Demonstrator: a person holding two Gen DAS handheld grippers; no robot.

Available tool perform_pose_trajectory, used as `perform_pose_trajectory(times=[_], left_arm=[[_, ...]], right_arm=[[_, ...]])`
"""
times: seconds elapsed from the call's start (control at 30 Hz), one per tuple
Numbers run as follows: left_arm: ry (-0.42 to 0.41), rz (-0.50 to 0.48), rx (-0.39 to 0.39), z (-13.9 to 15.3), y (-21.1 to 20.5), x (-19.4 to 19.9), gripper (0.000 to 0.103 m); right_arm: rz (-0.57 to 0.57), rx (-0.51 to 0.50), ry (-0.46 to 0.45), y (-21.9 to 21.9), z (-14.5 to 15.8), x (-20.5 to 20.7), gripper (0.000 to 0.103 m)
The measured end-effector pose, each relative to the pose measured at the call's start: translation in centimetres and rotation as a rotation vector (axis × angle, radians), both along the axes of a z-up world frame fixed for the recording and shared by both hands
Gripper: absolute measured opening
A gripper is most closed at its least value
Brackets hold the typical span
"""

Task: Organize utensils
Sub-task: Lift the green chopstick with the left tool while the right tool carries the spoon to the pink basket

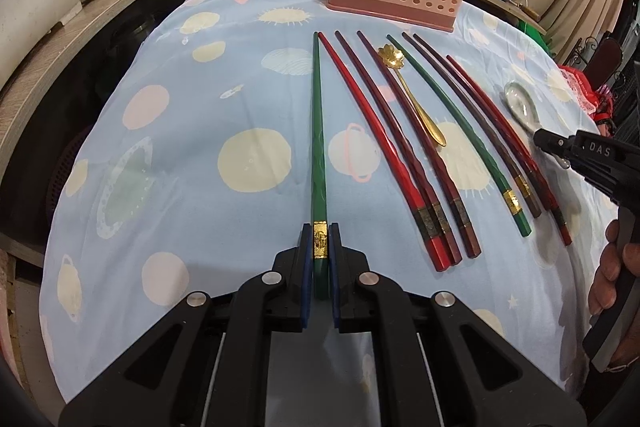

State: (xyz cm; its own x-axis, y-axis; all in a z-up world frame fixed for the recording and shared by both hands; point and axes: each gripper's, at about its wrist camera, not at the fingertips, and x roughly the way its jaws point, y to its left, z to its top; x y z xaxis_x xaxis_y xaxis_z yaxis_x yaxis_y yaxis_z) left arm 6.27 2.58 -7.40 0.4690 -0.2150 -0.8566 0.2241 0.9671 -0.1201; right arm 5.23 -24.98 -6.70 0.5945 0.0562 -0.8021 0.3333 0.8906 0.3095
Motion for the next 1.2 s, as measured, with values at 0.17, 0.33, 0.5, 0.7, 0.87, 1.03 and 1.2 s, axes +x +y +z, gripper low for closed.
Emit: perform_pose_trajectory(times=[0.17, 0.33, 0.5, 0.7, 0.87, 1.03, 1.2], left_arm=[[-0.003, 0.003, -0.028, 0.6, 0.5, -0.4, 0.007], [-0.031, 0.003, -0.038, 1.7, 0.9, -1.1, 0.007], [-0.07, 0.0, -0.047, 3.3, 1.2, -1.9, 0.007], [-0.112, -0.005, -0.054, 5.1, 1.4, -2.8, 0.007], [-0.14, -0.004, -0.055, 6.3, 1.7, -3.2, 0.007], [-0.177, -0.002, -0.056, 8.1, 2.0, -3.2, 0.007], [-0.226, -0.003, -0.057, 10.5, 2.0, -2.6, 0.007]], right_arm=[[-0.006, -0.009, -0.021, -0.1, 1.1, -1.4, 0.01], [-0.011, -0.024, -0.045, -0.1, 2.5, -2.9, 0.009], [-0.015, -0.031, -0.07, 0.1, 3.7, -4.2, 0.007], [-0.011, -0.032, -0.089, 0.3, 4.7, -5.4, 0.007], [-0.007, -0.04, -0.111, 0.6, 5.7, -6.2, 0.007], [0.002, -0.061, -0.138, 1.0, 7.1, -6.7, 0.007], [0.022, -0.06, -0.153, 1.5, 8.4, -6.5, 0.007]])
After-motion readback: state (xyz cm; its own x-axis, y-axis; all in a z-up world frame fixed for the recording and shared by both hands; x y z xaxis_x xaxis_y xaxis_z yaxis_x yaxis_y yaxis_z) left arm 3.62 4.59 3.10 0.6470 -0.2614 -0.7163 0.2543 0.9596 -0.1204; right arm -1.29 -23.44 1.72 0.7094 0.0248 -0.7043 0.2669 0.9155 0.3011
